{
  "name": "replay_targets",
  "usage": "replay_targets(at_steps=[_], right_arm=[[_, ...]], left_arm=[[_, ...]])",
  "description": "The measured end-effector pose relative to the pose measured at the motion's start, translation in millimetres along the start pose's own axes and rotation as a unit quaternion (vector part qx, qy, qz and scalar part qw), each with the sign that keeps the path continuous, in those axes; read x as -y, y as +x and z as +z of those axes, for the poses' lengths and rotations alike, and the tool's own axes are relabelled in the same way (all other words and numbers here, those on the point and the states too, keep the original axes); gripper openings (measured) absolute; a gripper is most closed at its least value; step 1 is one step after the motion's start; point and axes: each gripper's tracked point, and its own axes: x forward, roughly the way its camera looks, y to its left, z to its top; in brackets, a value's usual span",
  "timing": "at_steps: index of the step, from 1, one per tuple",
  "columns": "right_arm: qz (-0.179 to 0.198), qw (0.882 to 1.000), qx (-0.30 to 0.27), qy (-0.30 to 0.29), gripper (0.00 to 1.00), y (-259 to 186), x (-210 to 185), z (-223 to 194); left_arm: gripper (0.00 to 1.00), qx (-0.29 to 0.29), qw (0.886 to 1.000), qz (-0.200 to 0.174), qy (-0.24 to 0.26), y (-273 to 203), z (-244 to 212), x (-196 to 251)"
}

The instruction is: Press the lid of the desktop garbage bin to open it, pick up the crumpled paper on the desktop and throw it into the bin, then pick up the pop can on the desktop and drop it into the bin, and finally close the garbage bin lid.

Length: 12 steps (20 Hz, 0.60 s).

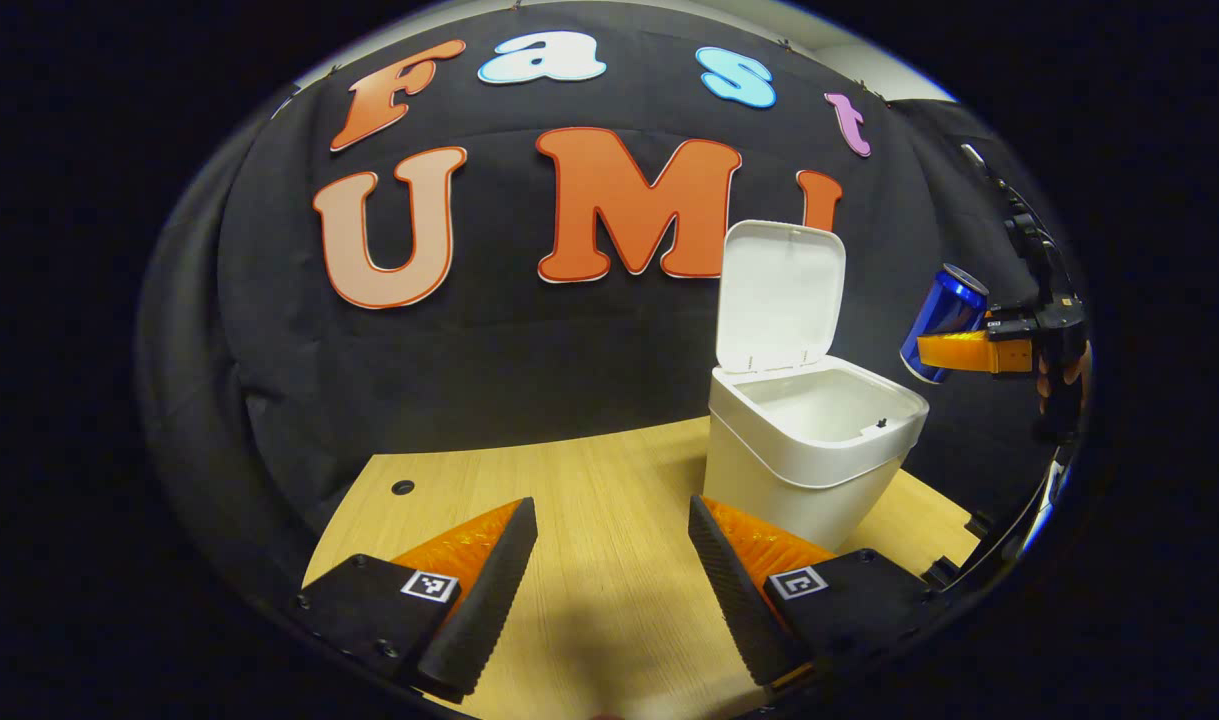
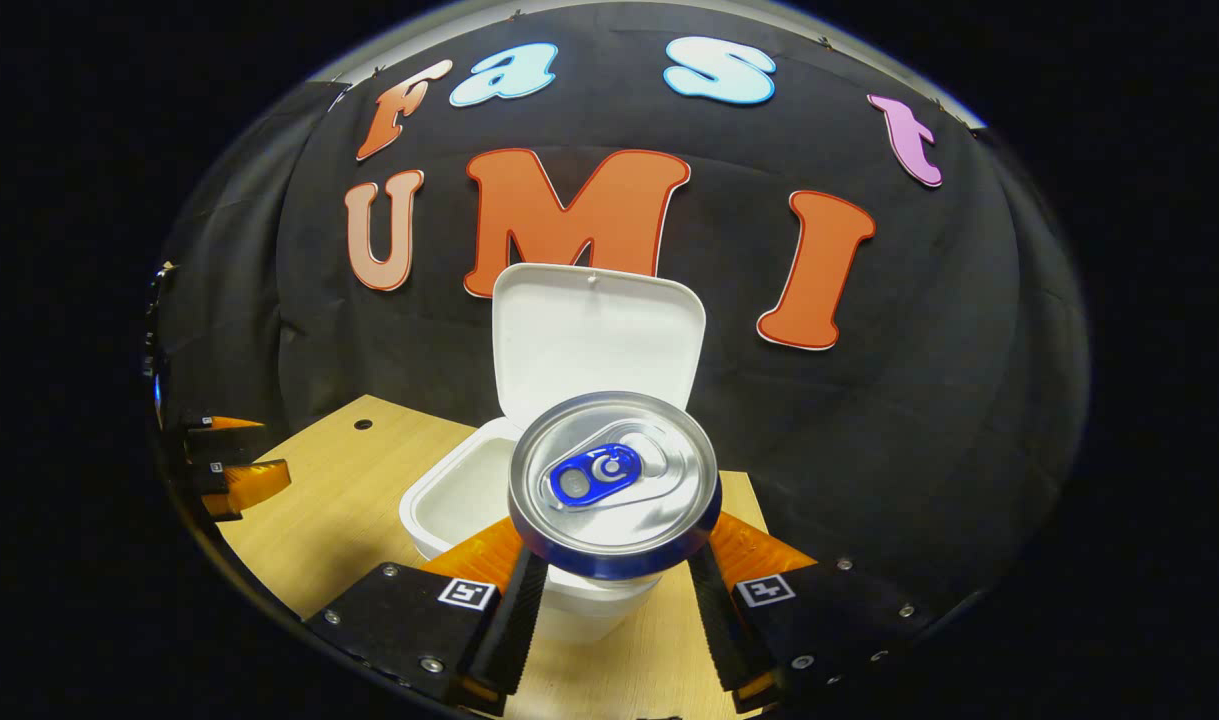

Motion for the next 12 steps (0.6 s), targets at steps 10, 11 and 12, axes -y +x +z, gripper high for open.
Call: replay_targets(at_steps=[10, 11, 12], right_arm=[[0.015, 0.999, -0.032, 0.010, 0.73, 30.1, -7.0, -29.0], [0.017, 0.999, -0.034, 0.012, 0.73, 32.3, -7.2, -32.2], [0.017, 0.999, -0.038, 0.013, 0.68, 33.6, -7.7, -35.8]], left_arm=[[0.97, -0.006, 0.999, 0.038, -0.010, -12.7, -9.7, -13.8], [0.97, -0.007, 0.999, 0.039, -0.010, -11.3, -10.8, -13.9], [0.97, -0.007, 0.999, 0.038, -0.010, -10.3, -10.6, -13.1]])
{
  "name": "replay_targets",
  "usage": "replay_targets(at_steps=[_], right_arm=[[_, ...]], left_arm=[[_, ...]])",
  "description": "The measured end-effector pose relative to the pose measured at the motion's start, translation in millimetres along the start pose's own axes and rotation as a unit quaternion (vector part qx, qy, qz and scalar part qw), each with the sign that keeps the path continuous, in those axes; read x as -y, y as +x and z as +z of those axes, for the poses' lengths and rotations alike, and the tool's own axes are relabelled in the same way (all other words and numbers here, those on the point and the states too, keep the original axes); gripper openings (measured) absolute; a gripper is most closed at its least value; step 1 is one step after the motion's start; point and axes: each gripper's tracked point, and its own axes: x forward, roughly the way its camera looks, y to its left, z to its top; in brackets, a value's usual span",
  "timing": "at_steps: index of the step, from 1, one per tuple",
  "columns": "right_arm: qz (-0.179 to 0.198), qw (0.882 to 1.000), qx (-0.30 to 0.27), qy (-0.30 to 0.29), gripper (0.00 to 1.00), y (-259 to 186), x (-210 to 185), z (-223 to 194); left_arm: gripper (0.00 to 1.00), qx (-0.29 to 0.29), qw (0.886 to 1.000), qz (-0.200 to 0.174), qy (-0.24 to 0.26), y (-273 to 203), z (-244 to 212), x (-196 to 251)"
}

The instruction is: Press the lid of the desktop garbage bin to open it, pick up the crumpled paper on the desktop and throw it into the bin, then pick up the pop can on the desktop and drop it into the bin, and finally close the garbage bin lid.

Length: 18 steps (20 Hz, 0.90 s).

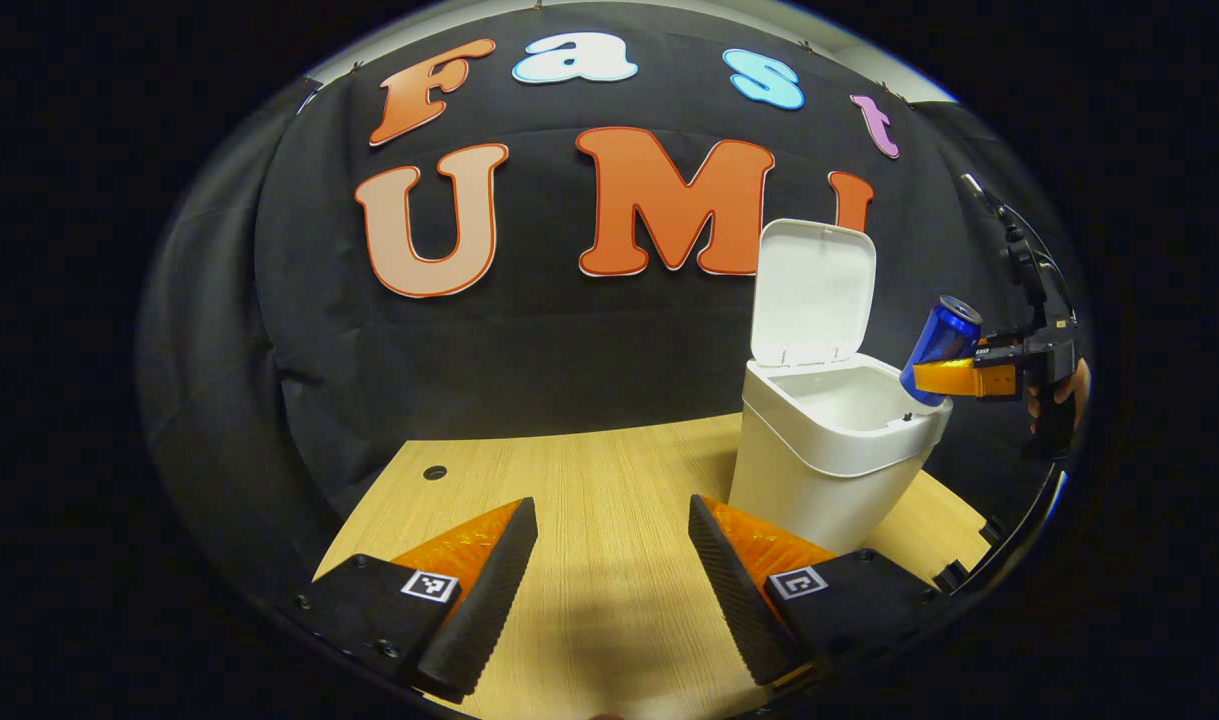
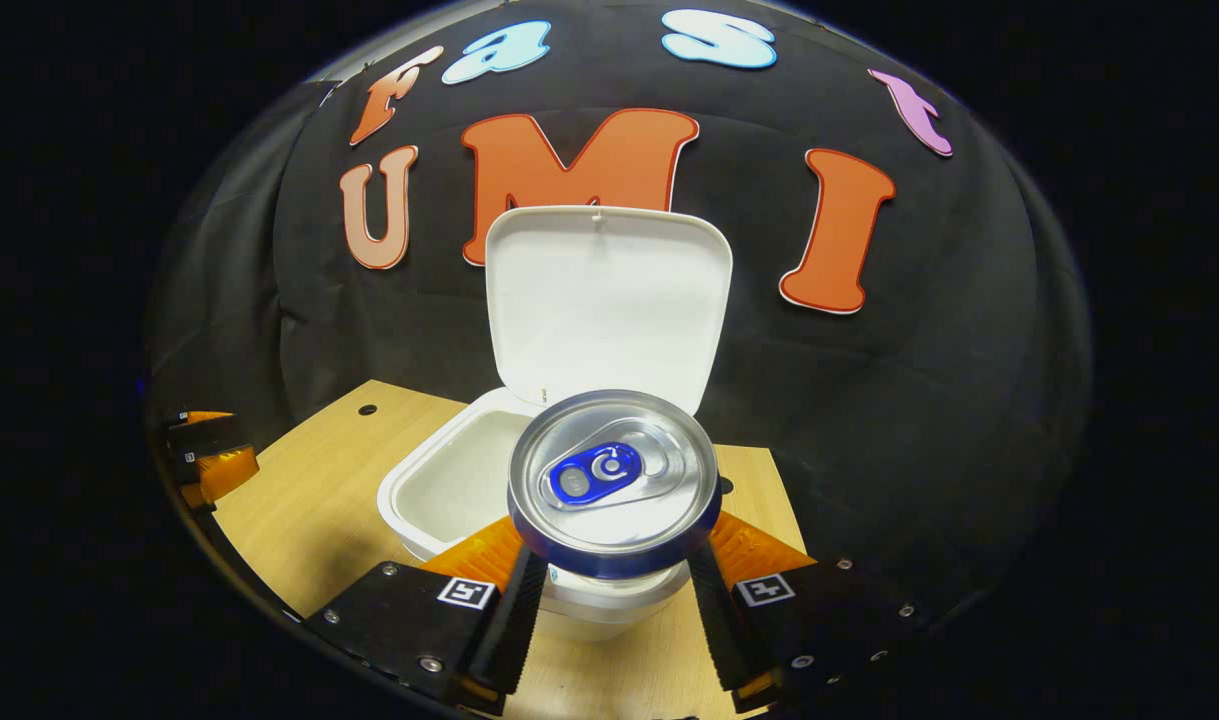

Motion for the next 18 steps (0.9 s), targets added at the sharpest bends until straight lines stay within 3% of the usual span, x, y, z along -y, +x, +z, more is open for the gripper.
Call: replay_targets(at_steps=[2, 10, 18], right_arm=[[-0.004, 1.000, -0.007, 0.001, 0.74, 4.6, 2.2, -5.3], [-0.012, 1.000, -0.021, -0.006, 0.79, 16.6, 0.2, -14.6], [-0.030, 0.999, 0.010, -0.002, 0.84, 17.9, 5.9, 13.4]], left_arm=[[0.97, -0.001, 1.000, -0.002, 0.003, 2.3, 2.0, 2.1], [0.97, -0.002, 1.000, -0.012, 0.013, 12.2, 4.0, 6.0], [0.97, 0.002, 1.000, -0.014, 0.006, 14.5, 5.2, -1.2]])
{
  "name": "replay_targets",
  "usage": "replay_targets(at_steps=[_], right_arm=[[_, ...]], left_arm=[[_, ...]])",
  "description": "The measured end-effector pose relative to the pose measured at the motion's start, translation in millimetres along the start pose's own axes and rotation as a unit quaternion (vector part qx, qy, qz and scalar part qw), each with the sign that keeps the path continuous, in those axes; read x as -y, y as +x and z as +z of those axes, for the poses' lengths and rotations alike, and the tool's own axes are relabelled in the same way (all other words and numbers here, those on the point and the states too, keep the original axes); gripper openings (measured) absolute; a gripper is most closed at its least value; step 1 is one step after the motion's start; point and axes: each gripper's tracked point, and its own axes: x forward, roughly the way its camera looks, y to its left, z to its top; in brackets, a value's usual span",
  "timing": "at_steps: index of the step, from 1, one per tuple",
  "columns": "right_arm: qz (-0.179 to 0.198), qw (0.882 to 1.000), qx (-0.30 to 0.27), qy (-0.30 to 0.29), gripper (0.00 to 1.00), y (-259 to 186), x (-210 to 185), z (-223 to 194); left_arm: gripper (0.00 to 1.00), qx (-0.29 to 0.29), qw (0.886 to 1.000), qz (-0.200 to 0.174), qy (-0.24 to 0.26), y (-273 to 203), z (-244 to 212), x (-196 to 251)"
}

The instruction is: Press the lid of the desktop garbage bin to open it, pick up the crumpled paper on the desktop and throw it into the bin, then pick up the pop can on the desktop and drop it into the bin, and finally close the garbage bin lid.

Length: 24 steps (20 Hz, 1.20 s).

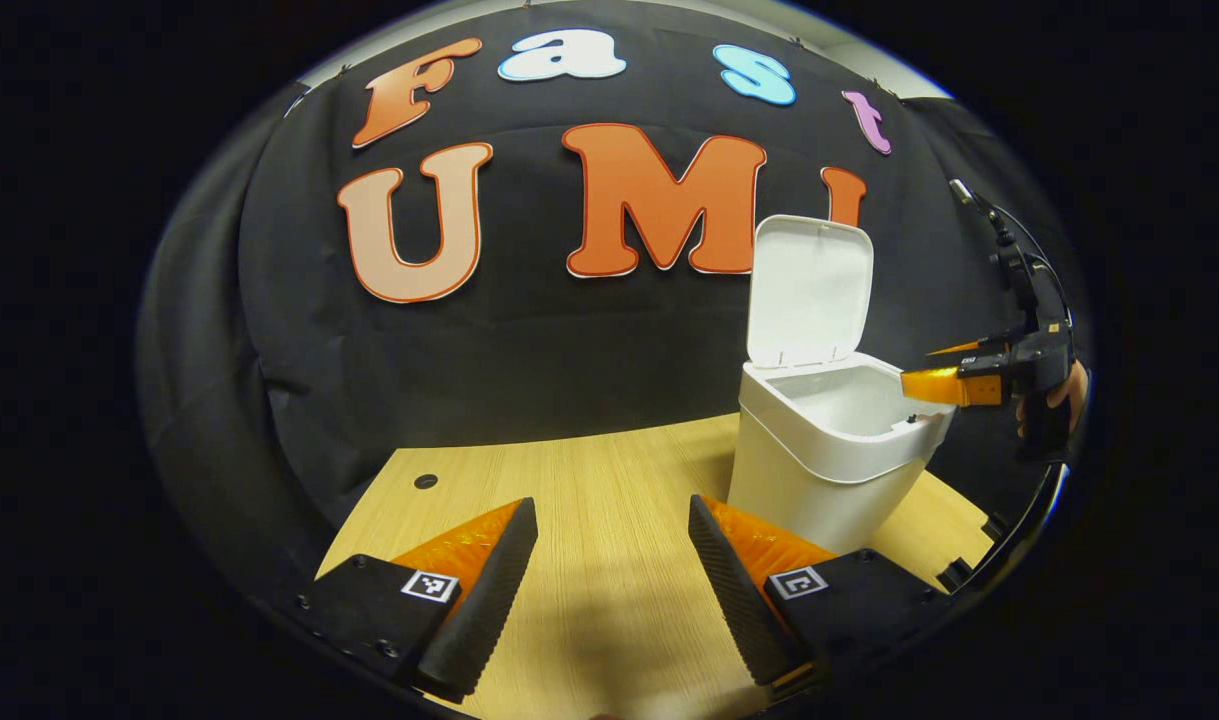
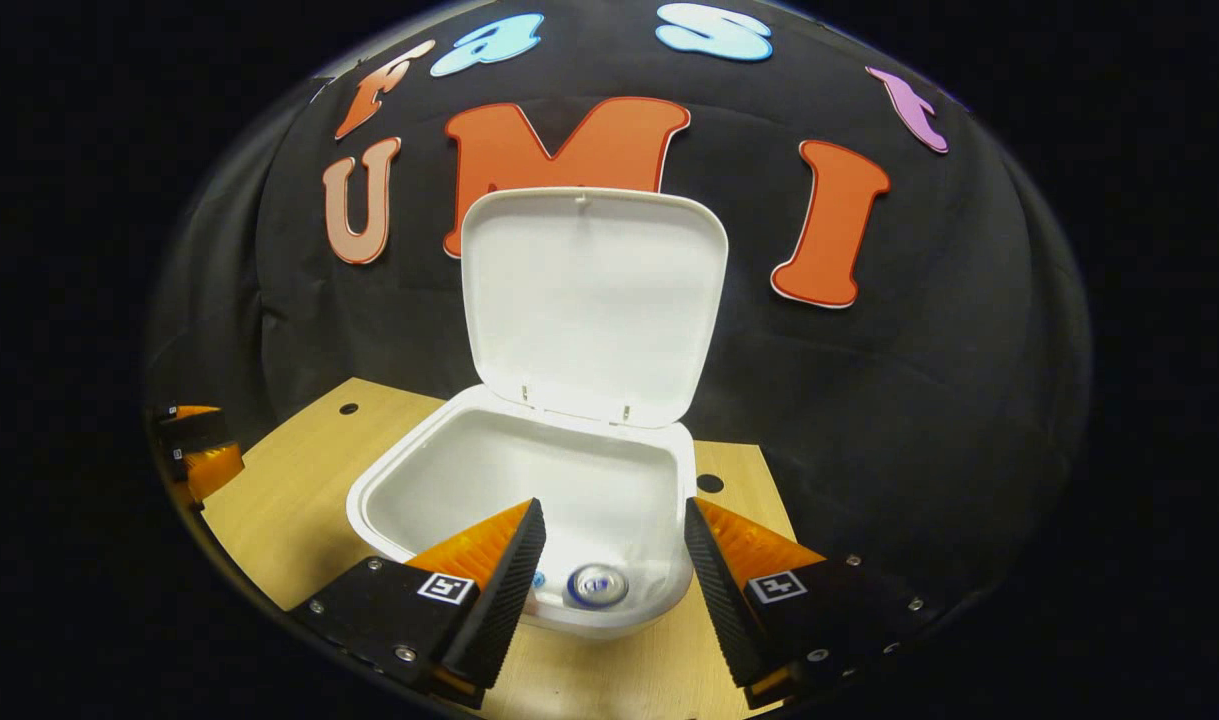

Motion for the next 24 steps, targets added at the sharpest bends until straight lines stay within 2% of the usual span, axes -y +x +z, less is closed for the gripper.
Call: replay_targets(at_steps=[6, 11, 15, 17, 18, 21, 24], right_arm=[[-0.020, 0.998, 0.051, -0.007, 0.86, -3.1, 12.9, 51.7], [-0.030, 0.992, 0.120, -0.031, 0.86, -9.0, 21.4, 129.6], [-0.041, 0.985, 0.160, -0.052, 0.86, -8.6, 25.8, 184.6], [-0.040, 0.981, 0.179, -0.057, 0.86, -6.7, 23.5, 209.2], [-0.040, 0.980, 0.188, -0.058, 0.86, -5.2, 21.8, 220.7], [-0.045, 0.973, 0.216, -0.064, 0.86, 11.8, 19.9, 253.2], [-0.032, 0.978, 0.201, -0.047, 0.86, 38.3, 13.4, 260.5]], left_arm=[[0.97, 0.009, 1.000, 0.015, -0.001, -3.5, 2.2, -16.8], [0.97, 0.014, 0.999, 0.029, -0.002, -8.8, 3.8, -34.2], [0.97, 0.012, 0.999, 0.047, -0.021, -13.2, -2.9, -51.2], [1.00, 0.016, 0.998, 0.058, -0.022, -16.3, -2.4, -60.5], [0.97, 0.016, 0.998, 0.064, -0.022, -18.1, -2.9, -66.2], [0.97, 0.016, 0.996, 0.084, -0.024, -19.6, -5.2, -81.4], [0.97, 0.014, 0.995, 0.094, -0.030, -20.0, -7.5, -90.7]])
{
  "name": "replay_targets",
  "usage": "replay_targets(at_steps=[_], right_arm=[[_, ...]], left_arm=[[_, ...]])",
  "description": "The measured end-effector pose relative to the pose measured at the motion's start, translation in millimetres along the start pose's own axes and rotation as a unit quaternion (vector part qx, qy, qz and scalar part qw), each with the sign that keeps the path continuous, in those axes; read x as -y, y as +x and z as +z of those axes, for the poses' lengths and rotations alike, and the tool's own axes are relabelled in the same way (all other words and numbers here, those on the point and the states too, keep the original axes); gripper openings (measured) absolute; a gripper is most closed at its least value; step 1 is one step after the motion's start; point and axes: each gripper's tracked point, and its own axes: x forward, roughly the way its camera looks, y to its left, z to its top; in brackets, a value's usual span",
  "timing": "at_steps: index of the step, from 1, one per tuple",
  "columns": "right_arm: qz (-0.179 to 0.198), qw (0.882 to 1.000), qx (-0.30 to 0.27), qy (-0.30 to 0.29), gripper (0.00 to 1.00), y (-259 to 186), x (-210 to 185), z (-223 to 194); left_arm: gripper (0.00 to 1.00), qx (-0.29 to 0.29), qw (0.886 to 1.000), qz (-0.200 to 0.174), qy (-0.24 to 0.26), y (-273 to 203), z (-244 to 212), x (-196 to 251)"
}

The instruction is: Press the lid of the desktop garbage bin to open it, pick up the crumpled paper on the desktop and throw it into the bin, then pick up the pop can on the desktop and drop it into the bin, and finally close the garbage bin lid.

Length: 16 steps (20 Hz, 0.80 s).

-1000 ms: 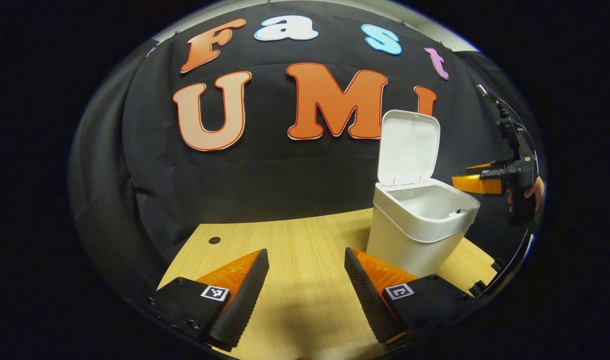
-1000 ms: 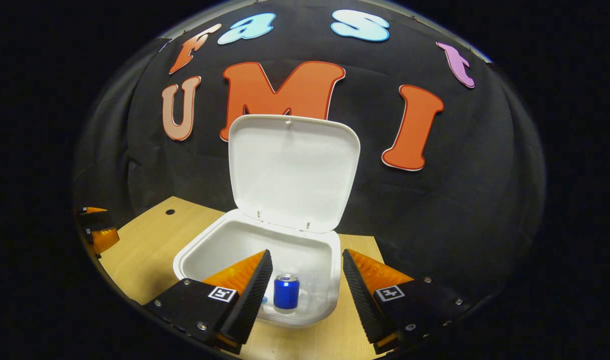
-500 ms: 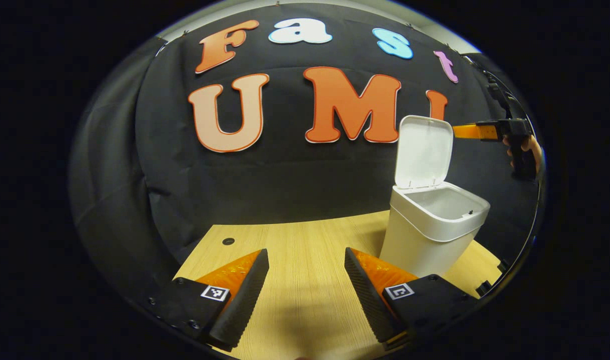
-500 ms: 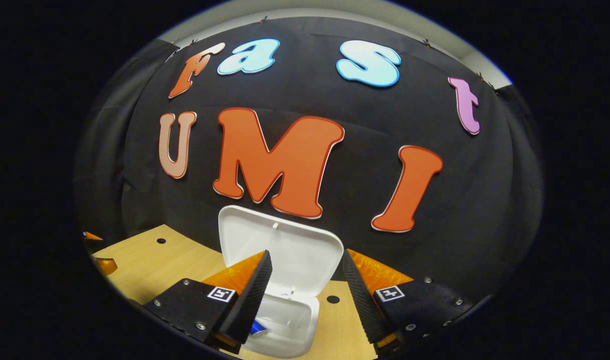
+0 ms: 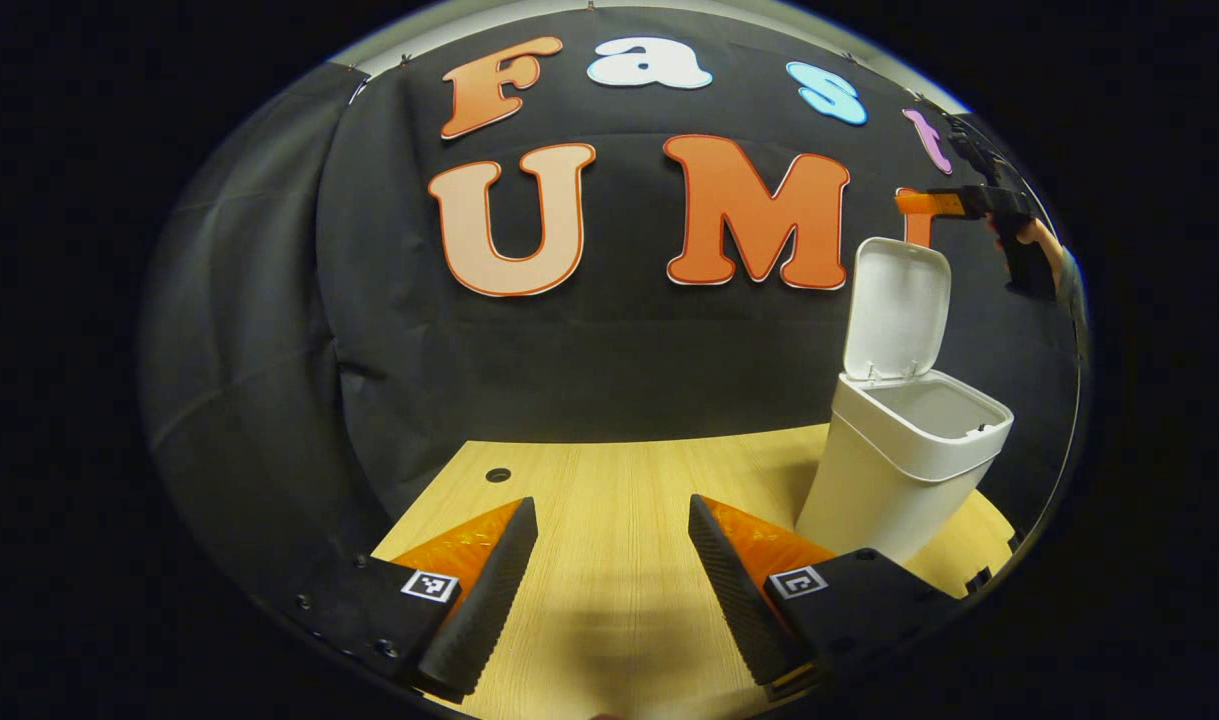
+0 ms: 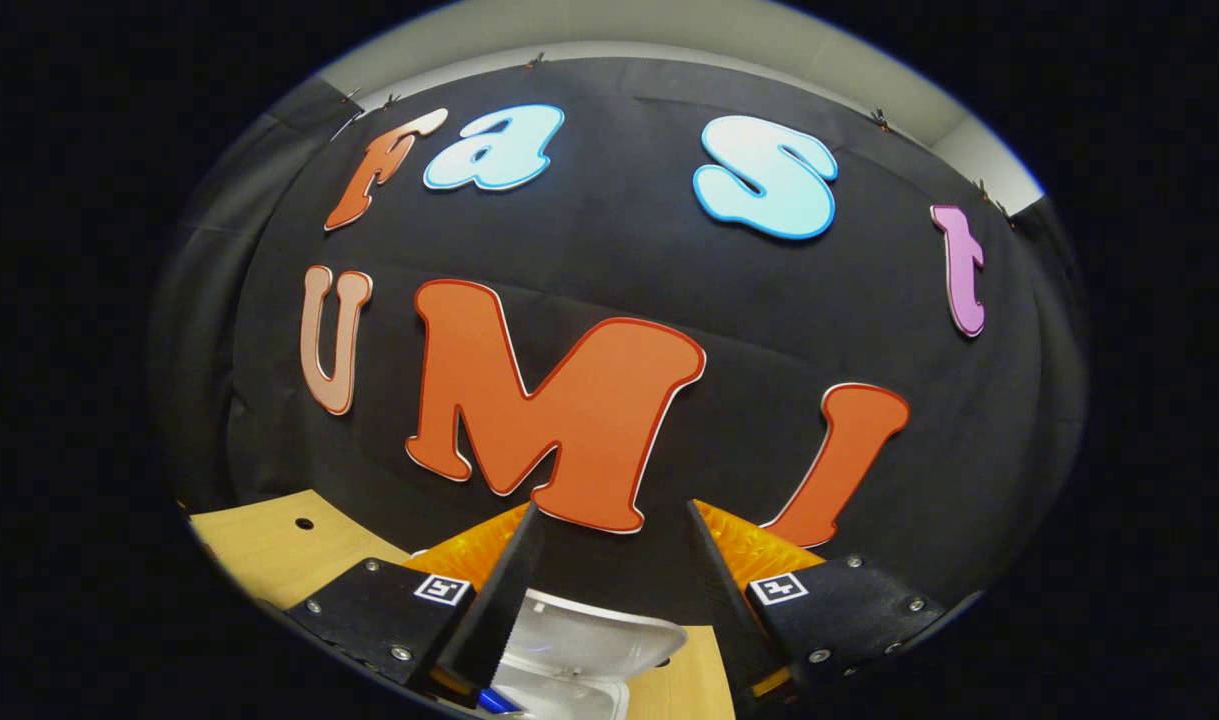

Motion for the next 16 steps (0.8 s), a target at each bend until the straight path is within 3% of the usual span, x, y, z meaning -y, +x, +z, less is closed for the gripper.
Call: replay_targets(at_steps=[5, 11, 16], right_arm=[[0.021, 0.998, -0.058, 0.016, 0.87, 20.5, -28.8, -40.9], [0.050, 0.995, -0.072, 0.050, 0.84, -9.3, -45.6, -50.8], [0.041, 0.993, -0.114, 0.015, 0.86, -46.6, -42.0, -88.2]], left_arm=[[0.97, -0.005, 1.000, 0.014, -0.015, 2.3, -6.7, -14.9], [0.97, -0.009, 1.000, 0.018, -0.014, 1.1, -10.0, -29.8], [0.97, -0.015, 1.000, 0.004, -0.001, 3.5, -19.9, -26.8]])
